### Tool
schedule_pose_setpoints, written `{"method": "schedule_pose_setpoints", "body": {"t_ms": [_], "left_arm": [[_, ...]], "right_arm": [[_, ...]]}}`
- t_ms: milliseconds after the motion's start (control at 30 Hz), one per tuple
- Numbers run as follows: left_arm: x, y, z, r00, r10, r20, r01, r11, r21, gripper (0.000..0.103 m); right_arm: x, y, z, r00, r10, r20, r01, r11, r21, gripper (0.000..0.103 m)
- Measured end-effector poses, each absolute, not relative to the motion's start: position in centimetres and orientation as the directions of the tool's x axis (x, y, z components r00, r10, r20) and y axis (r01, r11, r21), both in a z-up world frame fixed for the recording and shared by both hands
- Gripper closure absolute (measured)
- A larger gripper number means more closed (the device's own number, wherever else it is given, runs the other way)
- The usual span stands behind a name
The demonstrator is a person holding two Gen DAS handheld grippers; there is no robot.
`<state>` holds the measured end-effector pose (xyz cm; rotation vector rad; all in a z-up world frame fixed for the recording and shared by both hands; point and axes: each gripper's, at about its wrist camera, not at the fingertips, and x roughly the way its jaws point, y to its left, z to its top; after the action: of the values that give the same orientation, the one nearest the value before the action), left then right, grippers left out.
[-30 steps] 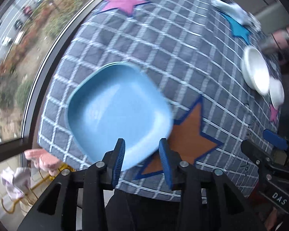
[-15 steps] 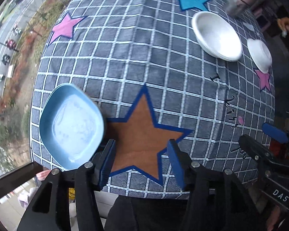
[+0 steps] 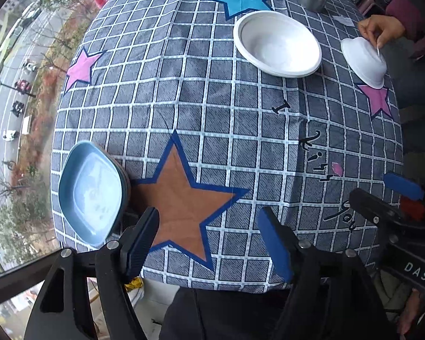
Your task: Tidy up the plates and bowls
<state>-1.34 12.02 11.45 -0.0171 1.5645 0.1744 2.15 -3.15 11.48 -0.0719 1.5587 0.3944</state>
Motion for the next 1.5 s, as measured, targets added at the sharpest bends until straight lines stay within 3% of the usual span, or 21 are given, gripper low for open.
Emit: {"method": "schedule_pose_setpoints", "body": {"t_ms": [400,1000,1500], "left_arm": [[-1.7,12.8,11.6,-0.026,0.122,-0.992,-0.168,0.978,0.124,0.024],[2.8,14.4,10.0,-0.017,0.001,-1.000,-0.068,0.998,0.002,0.023],[4.1,16.3,9.0,-0.005,-0.083,-0.997,-0.145,0.986,-0.081,0.023]], "right_arm": [[1.7,-3.0,10.3,-0.072,0.215,-0.974,-0.318,0.921,0.227,0.028],[3.4,-2.2,10.7,-0.042,0.110,-0.993,-0.232,0.966,0.117,0.024],[3.3,-3.1,10.7,-0.046,0.063,-0.997,-0.132,0.989,0.068,0.024]]}}
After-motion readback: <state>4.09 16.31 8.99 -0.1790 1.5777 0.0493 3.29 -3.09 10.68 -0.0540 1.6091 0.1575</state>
